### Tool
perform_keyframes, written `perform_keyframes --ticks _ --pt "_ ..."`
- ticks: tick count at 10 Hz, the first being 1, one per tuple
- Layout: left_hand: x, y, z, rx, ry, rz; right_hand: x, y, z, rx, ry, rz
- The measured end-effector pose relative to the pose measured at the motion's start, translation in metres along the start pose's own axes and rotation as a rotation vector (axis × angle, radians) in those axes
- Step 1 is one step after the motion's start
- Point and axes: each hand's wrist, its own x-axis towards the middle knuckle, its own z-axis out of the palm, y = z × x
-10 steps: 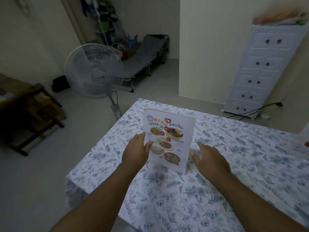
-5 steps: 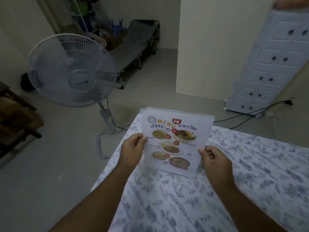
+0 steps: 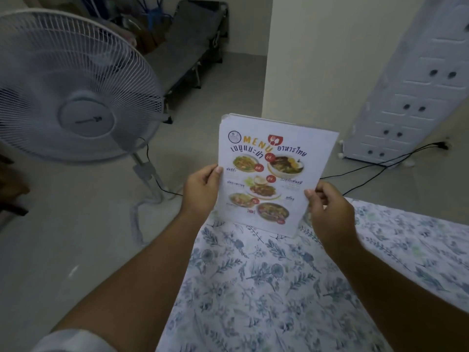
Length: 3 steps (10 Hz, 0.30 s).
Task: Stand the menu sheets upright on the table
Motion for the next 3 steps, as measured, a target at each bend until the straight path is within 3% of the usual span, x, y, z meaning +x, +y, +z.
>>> perform_keyframes --ticks 2,3 --pt "-0.006 0.008 0.006 0.068 0.040 0.009 -0.003 -0.005 0.003 -0.004 0.049 -0.001" --pt "-0.014 0.018 0.007 0.159 0.088 0.000 -0.004 -0.016 -0.008 -0.049 -0.022 0.034"
